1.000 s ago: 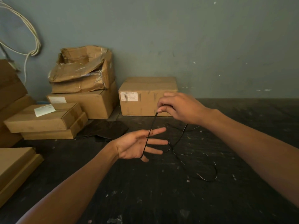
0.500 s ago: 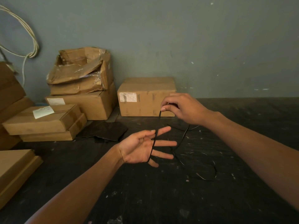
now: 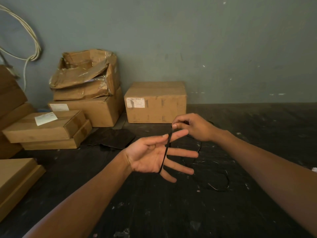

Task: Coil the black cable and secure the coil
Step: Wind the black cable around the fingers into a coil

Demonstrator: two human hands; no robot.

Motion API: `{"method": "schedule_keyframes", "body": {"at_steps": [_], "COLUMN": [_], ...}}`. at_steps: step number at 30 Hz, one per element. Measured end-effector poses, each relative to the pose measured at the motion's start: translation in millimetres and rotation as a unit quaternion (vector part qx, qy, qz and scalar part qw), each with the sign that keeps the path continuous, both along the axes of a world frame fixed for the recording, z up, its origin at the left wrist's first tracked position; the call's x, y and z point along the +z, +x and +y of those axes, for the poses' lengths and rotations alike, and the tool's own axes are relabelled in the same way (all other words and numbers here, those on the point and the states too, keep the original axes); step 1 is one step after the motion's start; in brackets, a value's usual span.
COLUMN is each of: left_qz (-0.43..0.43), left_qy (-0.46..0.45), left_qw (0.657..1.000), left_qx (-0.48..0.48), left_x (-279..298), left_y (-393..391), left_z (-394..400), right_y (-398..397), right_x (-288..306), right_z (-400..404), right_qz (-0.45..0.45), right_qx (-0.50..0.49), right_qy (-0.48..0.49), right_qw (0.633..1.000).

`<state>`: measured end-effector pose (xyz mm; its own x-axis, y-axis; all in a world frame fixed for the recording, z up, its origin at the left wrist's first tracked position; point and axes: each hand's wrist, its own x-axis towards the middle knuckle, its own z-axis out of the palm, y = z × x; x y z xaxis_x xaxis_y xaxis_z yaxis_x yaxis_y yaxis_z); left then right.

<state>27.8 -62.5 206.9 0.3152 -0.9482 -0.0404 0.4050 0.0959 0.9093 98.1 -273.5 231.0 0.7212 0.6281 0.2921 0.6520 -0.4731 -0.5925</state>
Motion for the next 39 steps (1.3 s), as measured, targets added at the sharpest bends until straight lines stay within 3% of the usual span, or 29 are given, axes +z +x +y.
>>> {"method": "schedule_keyframes", "body": {"at_steps": [5,10,16,26,34,39], "left_qz": [-0.015,-0.008,0.002,-0.012,-0.037,-0.042], "left_qy": [-0.064,-0.112,-0.137,-0.044,0.064,0.122], "left_qw": [0.998,0.991,0.976,0.954,0.954,0.954], "left_qx": [-0.011,0.073,0.168,0.295,0.29,0.271], "left_x": [11,20,34,17,-7,-10], "left_y": [2,12,31,52,47,42], "left_z": [-7,-7,3,37,40,33], "right_y": [-14,-36,-55,-69,-52,-38], "right_x": [-43,-75,-88,-51,-6,23], "right_z": [5,24,41,42,33,24], "right_qz": [0.049,0.068,0.069,-0.055,-0.08,-0.108], "right_qx": [0.024,0.017,0.042,0.058,0.029,0.018], "right_qy": [0.024,0.076,-0.015,-0.057,-0.042,-0.106], "right_qw": [0.998,0.995,0.997,0.995,0.995,0.988]}}
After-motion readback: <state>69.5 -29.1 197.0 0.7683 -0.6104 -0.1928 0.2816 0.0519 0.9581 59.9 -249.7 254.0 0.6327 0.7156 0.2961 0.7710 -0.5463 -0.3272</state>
